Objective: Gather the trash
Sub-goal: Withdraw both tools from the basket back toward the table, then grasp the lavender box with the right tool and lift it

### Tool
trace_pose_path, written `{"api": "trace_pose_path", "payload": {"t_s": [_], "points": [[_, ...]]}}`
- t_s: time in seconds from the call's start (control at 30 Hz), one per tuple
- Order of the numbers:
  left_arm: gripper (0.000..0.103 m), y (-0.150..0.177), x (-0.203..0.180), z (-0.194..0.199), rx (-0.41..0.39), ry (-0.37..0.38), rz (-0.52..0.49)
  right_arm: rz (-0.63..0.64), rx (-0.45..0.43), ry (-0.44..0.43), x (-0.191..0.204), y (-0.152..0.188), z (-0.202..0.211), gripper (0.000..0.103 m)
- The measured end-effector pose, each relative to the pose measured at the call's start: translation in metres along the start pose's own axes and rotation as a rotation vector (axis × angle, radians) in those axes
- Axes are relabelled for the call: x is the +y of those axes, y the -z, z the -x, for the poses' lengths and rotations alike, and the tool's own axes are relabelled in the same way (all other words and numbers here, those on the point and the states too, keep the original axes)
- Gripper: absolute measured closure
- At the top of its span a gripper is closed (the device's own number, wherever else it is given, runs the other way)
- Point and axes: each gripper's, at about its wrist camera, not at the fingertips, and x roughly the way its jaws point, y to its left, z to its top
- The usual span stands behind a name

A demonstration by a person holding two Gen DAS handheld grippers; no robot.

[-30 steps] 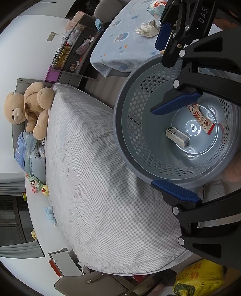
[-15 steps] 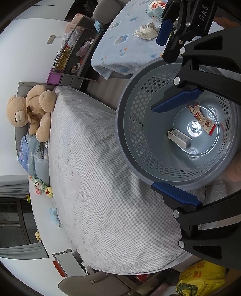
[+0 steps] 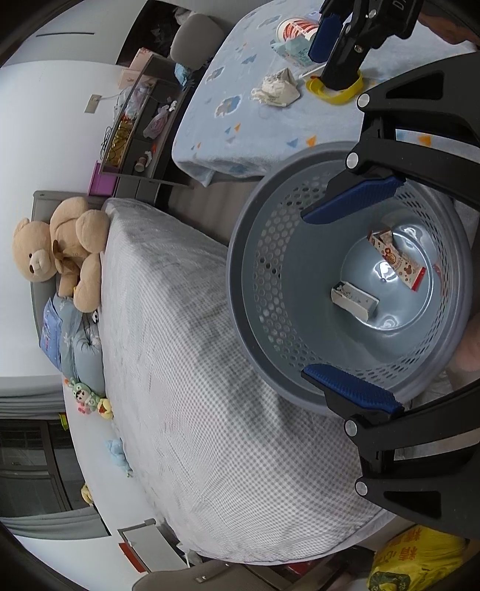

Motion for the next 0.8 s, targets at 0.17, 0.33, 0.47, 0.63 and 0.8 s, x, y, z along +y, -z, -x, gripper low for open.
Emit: {"api": "trace_pose_path", "payload": {"t_s": [0.17, 0.33, 0.47, 0.63, 0.8], "points": [[0.028, 0.001, -0.021, 0.005, -0.014, 0.04, -0.037, -0.055, -0.013, 0.057, -0.025, 0.012, 0.02, 0.025], [0.028, 0.002, -0.046, 0.007, -0.028, 0.073, -0.082, -0.099, -0.035, 0.111, -0.049, 0.022, 0.038, 0.025], [0.028, 0.001, -0.067, 0.008, -0.033, 0.111, -0.11, -0.135, -0.049, 0.15, -0.066, 0.029, 0.05, 0.025], [0.028, -0.001, -0.091, 0.013, -0.046, 0.15, -0.14, -0.166, -0.058, 0.195, -0.082, 0.04, 0.06, 0.023], [0.028, -0.002, -0.11, 0.016, -0.058, 0.183, -0.166, -0.189, -0.057, 0.232, -0.094, 0.05, 0.067, 0.023]]}}
